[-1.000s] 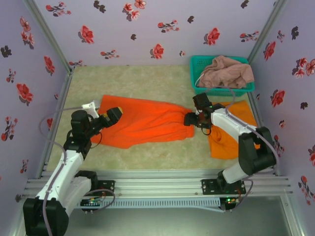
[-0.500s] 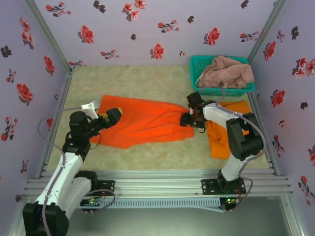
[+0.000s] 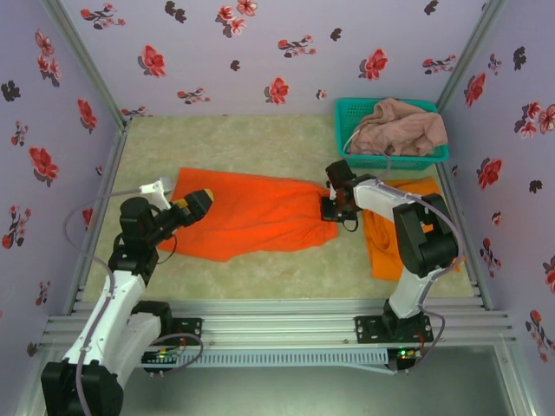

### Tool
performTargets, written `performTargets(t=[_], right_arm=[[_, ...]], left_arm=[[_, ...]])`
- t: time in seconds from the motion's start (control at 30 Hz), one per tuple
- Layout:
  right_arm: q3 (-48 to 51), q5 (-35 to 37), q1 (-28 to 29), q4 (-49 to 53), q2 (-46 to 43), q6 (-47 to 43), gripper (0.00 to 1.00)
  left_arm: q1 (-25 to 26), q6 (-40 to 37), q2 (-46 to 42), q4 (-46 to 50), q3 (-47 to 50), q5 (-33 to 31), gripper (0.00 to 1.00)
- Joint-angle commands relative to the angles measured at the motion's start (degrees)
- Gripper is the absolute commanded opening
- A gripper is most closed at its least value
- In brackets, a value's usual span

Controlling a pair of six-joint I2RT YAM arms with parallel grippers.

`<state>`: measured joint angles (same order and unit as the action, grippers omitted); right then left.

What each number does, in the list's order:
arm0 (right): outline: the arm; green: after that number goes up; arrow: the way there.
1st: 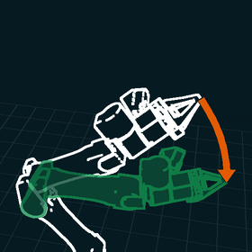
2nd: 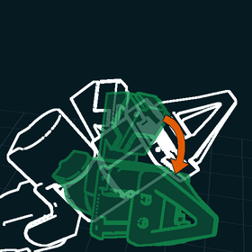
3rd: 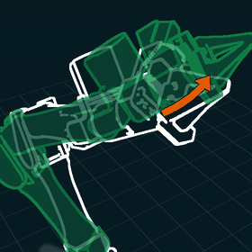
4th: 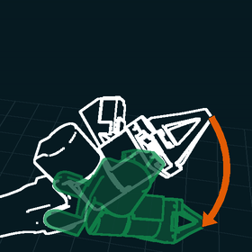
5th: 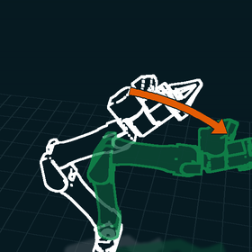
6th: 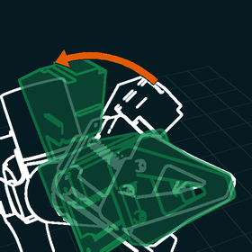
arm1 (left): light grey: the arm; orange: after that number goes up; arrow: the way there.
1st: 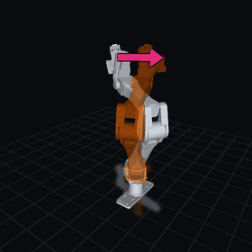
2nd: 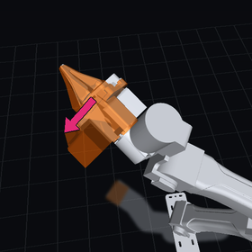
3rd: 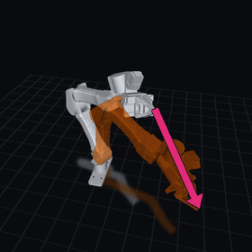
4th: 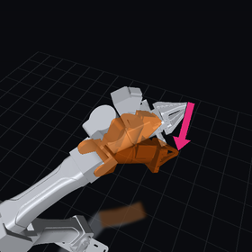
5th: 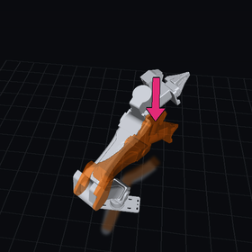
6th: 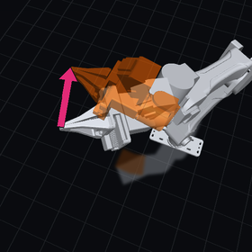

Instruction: Fold and stack the shorts

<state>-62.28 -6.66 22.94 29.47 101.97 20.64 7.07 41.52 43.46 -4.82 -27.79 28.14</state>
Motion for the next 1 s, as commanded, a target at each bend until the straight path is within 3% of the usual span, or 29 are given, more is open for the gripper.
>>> performTargets(t=[0.0,0.23,0.53,0.77,0.97], right_arm=[[-0.95,5.32,0.38,4.73,2.63,-2.05,0.00],[-5.71,14.06,0.86,13.68,-1.78,-4.67,0.00],[-17.54,34.14,2.19,32.45,-5.42,-10.71,0.00],[-25.86,49.48,2.20,41.92,-4.13,-14.68,0.00],[-34.60,56.66,4.85,48.33,0.61,-14.34,0.00]], left_arm=[[-0.82,0.69,-1.05,-1.64,1.16,0.38,1.00],[-1.49,1.00,-3.46,-0.91,1.51,-1.16,0.99],[-1.80,0.96,-4.55,-0.23,1.86,-1.25,0.99],[-1.80,0.98,-4.51,-0.23,2.20,-1.28,0.99],[-1.89,0.67,-4.52,0.16,2.48,-1.30,0.99]])
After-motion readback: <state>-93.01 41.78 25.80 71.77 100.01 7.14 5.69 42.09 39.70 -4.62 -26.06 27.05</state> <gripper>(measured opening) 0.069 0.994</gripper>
